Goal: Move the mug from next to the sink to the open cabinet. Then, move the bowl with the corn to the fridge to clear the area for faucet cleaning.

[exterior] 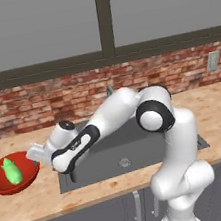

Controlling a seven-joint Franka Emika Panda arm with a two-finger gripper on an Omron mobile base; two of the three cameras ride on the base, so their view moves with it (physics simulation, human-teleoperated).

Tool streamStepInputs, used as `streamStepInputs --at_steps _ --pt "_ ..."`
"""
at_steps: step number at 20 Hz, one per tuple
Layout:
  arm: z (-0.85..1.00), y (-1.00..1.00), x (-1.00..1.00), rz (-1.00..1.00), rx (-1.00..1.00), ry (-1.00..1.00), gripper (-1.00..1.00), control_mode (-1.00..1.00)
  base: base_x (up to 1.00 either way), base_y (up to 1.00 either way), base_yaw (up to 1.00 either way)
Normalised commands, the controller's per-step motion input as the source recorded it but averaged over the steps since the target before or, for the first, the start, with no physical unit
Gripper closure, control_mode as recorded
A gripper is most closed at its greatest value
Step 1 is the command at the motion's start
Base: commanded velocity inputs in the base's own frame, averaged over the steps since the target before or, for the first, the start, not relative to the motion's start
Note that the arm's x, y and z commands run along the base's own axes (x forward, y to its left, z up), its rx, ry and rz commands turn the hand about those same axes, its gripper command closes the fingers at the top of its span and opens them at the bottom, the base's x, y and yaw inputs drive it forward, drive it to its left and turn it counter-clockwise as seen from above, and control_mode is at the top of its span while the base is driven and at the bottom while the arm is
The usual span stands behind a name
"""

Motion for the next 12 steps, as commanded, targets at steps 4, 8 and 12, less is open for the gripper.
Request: streamStepInputs --at_steps 4,8,12 --pt "-0.17 0.23 0.51 -0.13 0.00 0.04 1.00 -1.00 0.00 0.00 0.00" --pt "-0.03 0.06 0.51 -0.03 0.00 0.22 1.00 -1.00 0.00 0.00 0.00" --pt "0.00 0.00 0.27 0.00 0.00 0.26 1.00 -1.00 0.00 0.00 0.00"
